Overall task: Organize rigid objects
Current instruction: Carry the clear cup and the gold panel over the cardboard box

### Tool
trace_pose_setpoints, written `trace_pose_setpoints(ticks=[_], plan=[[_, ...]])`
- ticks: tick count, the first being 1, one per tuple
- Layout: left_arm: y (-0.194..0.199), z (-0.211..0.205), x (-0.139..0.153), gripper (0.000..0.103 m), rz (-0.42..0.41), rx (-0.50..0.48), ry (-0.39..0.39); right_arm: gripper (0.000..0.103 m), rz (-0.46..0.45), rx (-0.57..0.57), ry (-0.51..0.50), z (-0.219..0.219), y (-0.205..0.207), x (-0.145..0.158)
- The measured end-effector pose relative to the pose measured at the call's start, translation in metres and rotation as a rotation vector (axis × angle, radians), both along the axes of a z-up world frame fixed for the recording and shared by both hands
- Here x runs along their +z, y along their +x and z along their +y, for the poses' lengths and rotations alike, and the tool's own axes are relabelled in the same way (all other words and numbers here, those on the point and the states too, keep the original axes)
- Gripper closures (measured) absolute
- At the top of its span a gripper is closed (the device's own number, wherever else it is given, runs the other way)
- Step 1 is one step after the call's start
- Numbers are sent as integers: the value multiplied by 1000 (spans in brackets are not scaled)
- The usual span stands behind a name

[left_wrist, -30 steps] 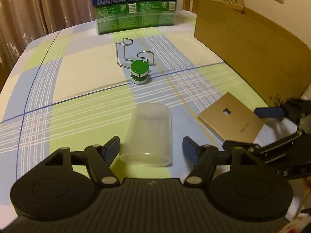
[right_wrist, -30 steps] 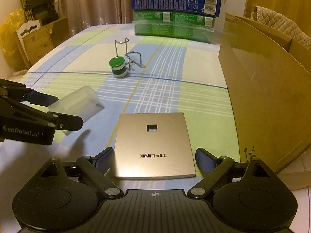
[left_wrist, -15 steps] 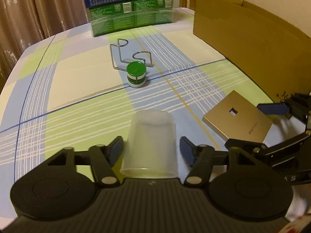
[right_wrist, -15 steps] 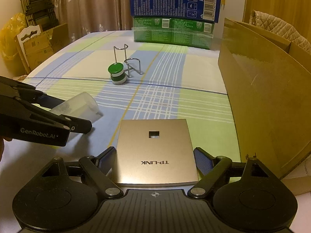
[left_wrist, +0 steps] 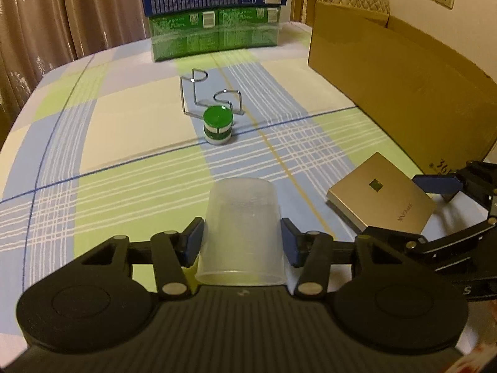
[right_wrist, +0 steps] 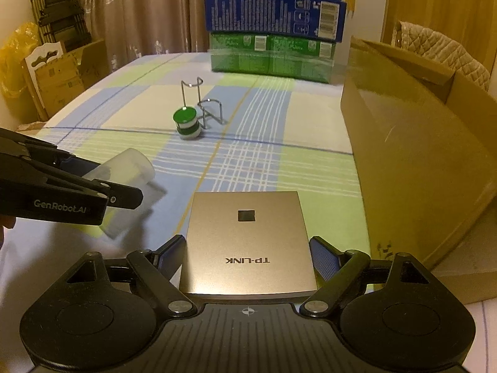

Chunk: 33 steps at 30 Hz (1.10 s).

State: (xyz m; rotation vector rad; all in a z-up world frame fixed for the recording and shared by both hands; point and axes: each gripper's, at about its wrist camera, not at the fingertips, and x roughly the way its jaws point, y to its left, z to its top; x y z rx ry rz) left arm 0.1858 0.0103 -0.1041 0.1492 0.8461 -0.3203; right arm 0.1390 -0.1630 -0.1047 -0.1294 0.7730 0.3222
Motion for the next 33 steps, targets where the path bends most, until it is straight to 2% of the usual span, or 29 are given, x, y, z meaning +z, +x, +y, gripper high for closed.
trace_pose_setpoints(ticks=[7, 17, 25, 33], plan=[[-15, 2, 28, 56, -27, 87, -50, 21, -46, 14, 15, 1, -9, 30], [-47, -6, 90, 56, -100, 156, -84, 21, -146, 23, 39, -9, -31, 94], [-70, -35, 130, 56, -148, 122, -91, 21, -204, -26, 50, -46, -47, 136], [-79, -78, 148, 56, -167, 50, -105, 21, -220, -92, 52, -92, -59, 159]])
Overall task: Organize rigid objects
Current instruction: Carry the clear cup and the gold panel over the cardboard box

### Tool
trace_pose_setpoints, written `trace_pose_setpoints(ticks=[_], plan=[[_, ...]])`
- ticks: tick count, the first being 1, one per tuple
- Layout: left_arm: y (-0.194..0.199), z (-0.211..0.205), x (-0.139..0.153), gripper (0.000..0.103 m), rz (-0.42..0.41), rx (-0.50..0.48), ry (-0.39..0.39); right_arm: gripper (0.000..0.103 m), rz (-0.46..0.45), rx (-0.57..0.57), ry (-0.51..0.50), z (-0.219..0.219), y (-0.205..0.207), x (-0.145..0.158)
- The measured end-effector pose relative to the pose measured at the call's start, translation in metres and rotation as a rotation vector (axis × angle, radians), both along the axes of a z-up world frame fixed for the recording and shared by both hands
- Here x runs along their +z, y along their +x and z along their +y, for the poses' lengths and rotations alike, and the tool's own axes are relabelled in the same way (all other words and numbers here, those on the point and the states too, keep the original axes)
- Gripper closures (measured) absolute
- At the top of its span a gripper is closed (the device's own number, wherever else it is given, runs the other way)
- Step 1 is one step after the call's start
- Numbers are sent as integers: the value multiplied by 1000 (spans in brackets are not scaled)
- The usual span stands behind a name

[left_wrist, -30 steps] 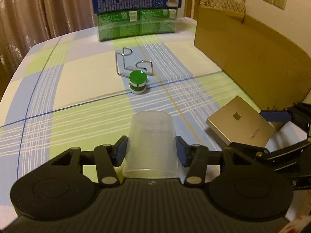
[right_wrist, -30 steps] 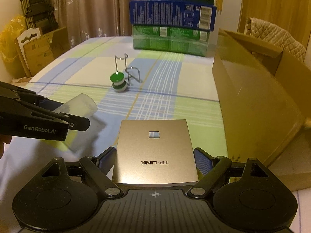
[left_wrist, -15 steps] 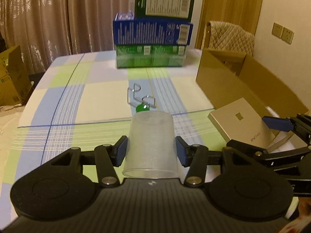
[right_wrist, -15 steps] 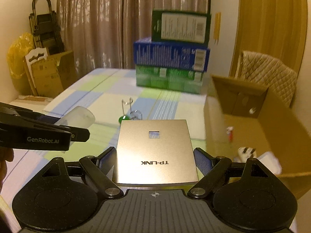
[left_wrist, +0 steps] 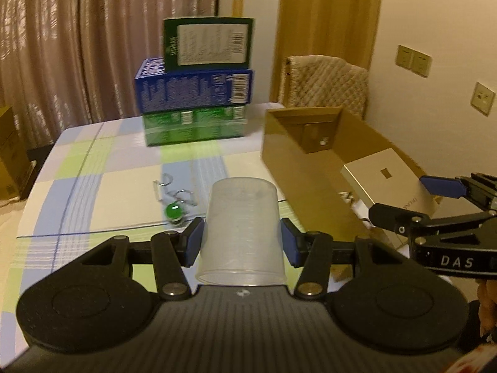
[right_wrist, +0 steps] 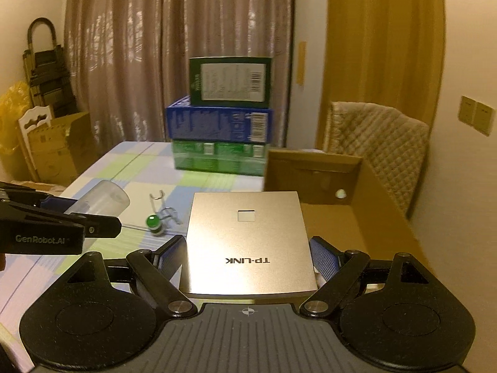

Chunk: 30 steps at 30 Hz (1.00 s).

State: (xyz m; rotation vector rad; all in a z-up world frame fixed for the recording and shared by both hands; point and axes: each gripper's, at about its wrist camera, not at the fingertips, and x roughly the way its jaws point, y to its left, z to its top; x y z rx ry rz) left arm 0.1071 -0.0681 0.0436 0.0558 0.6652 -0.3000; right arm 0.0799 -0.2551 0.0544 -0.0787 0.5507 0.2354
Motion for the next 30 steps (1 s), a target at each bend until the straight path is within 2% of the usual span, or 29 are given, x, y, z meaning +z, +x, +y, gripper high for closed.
trace_pose_setpoints(ticks=[15, 24, 30], plan=[[2, -71, 1, 56, 13, -131, -20, 20, 10, -153, 20, -90, 0, 12], [28, -117, 0, 56, 28, -208, -44, 20, 75, -182, 45, -131, 32, 8], [54, -139, -13, 56, 47, -231, -26, 20, 124, -187, 91, -147, 62, -3]])
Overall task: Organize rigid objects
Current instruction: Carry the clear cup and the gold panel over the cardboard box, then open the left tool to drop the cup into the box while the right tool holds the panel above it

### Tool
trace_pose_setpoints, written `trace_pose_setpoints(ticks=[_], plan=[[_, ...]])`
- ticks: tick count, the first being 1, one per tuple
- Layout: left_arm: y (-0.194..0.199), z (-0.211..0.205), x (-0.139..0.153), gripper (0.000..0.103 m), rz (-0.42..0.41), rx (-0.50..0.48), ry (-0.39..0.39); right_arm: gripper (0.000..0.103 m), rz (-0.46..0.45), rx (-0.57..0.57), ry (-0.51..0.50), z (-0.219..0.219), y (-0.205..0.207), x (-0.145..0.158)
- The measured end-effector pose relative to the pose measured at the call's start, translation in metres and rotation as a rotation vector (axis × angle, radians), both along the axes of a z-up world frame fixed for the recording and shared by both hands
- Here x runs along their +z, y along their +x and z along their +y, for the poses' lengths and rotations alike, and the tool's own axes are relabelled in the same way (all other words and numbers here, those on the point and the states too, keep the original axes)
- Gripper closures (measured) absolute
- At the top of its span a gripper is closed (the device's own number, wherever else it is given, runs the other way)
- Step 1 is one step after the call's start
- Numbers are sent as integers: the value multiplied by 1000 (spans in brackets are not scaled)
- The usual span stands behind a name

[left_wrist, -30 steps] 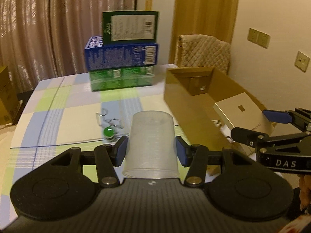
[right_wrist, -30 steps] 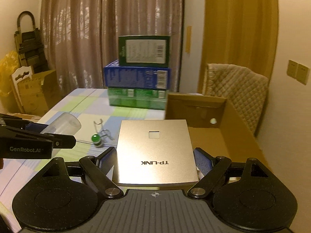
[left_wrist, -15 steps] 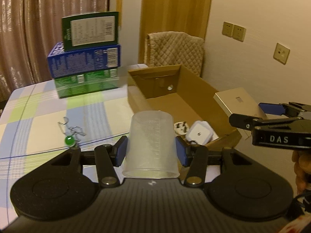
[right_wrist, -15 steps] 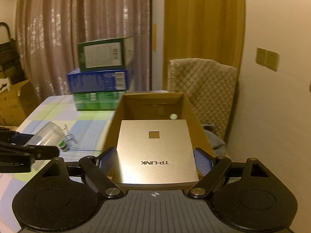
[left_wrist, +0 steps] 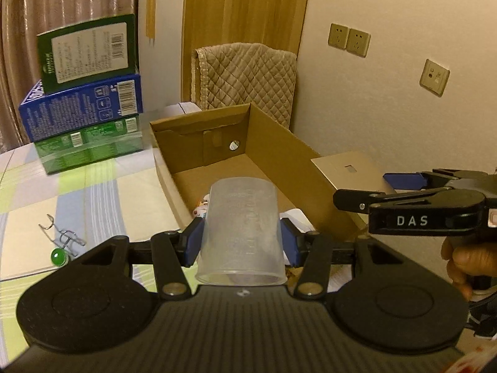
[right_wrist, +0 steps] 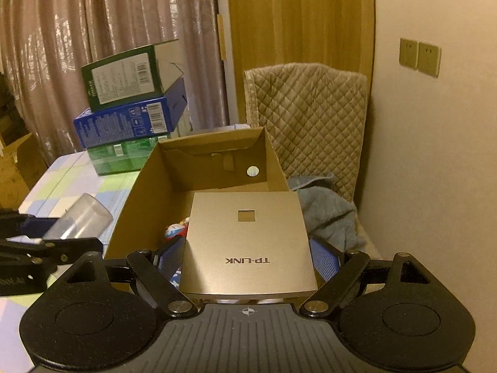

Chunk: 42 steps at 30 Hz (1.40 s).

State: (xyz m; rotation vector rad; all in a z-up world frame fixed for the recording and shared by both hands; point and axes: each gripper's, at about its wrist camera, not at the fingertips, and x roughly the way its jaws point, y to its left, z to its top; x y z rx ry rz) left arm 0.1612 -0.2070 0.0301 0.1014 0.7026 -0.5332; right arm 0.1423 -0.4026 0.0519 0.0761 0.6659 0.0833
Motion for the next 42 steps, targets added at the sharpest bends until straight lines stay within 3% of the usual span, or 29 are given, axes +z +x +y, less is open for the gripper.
trace_pose_setpoints(ticks=[14, 28, 31, 42], plan=[[36, -25, -23, 56, 13, -39, 65, 20, 33, -24, 51, -15, 26, -15], [38, -31, -32, 55, 30, -49, 77, 20, 36, -34, 70, -15, 29, -19], [36, -31, -30, 51, 4, -30, 94, 20, 37, -35, 70, -16, 28, -19], [33, 4, -10, 51, -3, 59, 24, 20, 37, -23, 78, -11, 27, -16]])
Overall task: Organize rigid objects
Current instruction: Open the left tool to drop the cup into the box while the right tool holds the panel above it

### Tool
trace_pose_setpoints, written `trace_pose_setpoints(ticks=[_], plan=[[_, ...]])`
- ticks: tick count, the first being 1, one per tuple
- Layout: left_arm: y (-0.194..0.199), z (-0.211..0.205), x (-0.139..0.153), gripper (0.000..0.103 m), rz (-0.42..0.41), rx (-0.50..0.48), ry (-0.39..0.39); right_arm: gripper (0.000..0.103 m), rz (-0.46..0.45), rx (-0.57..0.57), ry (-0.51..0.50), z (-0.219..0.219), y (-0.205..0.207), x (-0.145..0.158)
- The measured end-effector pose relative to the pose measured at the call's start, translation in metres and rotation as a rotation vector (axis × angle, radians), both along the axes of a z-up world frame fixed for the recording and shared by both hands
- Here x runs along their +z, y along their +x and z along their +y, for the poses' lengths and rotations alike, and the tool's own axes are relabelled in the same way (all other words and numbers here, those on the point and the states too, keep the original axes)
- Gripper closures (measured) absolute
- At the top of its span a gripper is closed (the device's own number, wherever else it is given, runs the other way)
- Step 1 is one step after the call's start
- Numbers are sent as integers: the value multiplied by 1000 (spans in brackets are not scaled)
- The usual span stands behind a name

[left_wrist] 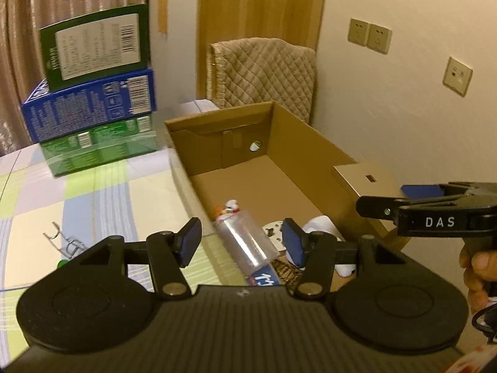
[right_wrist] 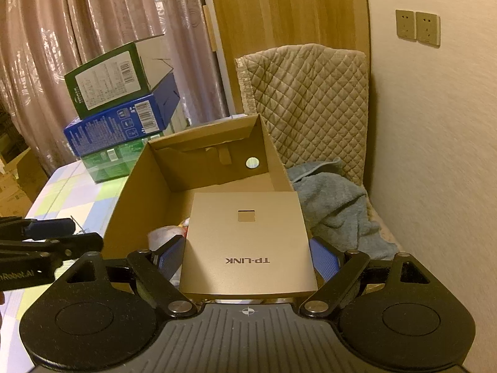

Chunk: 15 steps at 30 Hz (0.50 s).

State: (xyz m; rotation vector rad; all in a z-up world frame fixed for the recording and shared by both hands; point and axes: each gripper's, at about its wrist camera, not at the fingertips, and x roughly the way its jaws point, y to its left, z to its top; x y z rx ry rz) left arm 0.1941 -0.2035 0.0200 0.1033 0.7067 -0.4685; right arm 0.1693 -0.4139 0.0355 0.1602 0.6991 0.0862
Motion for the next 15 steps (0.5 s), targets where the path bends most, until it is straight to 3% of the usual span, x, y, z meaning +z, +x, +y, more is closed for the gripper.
trace_pose_setpoints(ticks=[15], plan=[[-11, 31, 0, 51, 20, 48, -33, 20, 20, 22, 2, 18, 5, -5]])
